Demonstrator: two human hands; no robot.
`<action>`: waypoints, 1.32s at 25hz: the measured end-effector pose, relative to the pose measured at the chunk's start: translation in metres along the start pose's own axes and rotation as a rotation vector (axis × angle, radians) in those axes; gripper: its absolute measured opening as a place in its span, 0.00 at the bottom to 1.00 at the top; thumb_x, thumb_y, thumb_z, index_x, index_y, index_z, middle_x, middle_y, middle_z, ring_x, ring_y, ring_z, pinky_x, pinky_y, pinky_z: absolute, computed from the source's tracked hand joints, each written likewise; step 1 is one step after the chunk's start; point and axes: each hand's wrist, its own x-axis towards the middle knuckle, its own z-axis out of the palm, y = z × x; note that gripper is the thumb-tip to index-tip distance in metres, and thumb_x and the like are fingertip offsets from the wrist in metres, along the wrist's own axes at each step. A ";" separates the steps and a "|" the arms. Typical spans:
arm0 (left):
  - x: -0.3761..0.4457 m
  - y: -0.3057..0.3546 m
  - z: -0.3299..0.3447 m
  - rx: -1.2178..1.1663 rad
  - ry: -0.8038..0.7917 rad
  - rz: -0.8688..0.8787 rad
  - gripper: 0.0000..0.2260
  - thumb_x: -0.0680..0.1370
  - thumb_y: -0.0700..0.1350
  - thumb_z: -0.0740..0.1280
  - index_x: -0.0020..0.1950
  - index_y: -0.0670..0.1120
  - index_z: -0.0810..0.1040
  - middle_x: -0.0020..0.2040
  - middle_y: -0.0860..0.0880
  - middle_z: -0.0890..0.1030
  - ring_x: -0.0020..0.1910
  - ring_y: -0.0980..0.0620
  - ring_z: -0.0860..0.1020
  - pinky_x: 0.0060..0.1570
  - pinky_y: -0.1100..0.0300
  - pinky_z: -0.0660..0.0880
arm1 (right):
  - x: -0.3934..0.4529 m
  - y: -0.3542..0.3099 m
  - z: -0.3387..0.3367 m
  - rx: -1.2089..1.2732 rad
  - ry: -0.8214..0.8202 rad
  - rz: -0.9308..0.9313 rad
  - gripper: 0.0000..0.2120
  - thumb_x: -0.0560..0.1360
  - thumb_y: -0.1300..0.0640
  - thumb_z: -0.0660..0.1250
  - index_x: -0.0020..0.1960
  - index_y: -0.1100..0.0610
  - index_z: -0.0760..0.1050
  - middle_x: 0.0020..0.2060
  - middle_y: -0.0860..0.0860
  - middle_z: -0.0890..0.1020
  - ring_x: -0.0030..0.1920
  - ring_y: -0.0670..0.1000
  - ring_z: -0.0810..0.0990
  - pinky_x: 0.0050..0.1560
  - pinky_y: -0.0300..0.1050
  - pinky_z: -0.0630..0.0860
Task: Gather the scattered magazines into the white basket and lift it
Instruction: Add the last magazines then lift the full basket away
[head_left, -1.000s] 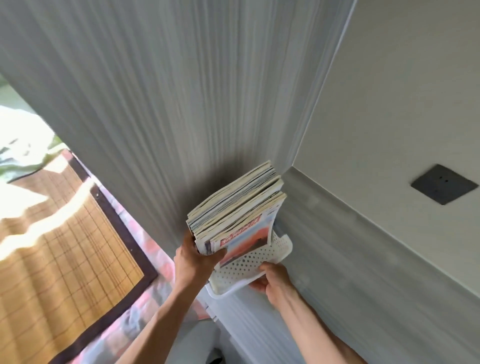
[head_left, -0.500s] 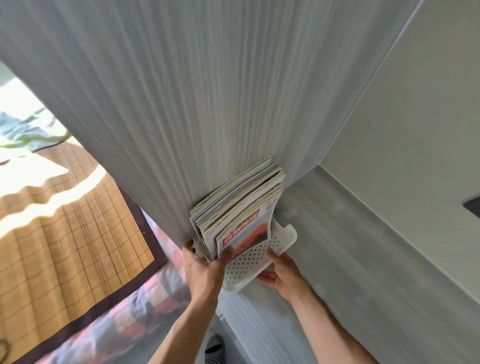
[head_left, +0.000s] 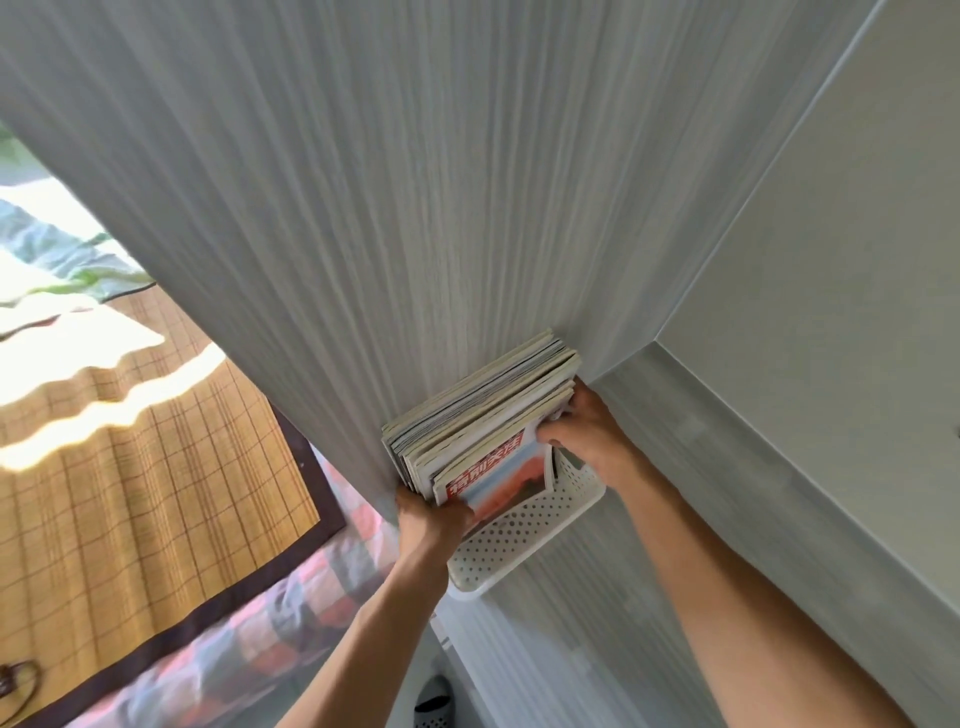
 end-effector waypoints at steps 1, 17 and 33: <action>0.002 0.005 0.003 -0.070 -0.001 -0.031 0.30 0.67 0.33 0.69 0.67 0.44 0.66 0.58 0.41 0.78 0.58 0.40 0.75 0.59 0.49 0.73 | 0.000 0.003 0.000 0.038 0.028 -0.010 0.29 0.65 0.69 0.73 0.51 0.37 0.75 0.48 0.43 0.83 0.56 0.46 0.81 0.47 0.39 0.80; -0.006 0.006 0.010 -0.283 0.001 -0.063 0.22 0.67 0.33 0.68 0.60 0.46 0.71 0.53 0.45 0.80 0.48 0.46 0.77 0.46 0.52 0.72 | -0.087 0.057 0.055 0.358 0.549 0.048 0.26 0.74 0.64 0.68 0.58 0.35 0.70 0.65 0.47 0.75 0.55 0.42 0.79 0.44 0.39 0.79; -0.029 0.030 -0.013 -0.141 -0.194 0.138 0.31 0.62 0.33 0.64 0.63 0.51 0.67 0.55 0.48 0.80 0.55 0.47 0.76 0.49 0.53 0.74 | -0.012 -0.021 -0.014 0.286 -0.007 -0.053 0.26 0.65 0.76 0.66 0.52 0.48 0.81 0.48 0.52 0.86 0.55 0.54 0.84 0.48 0.45 0.82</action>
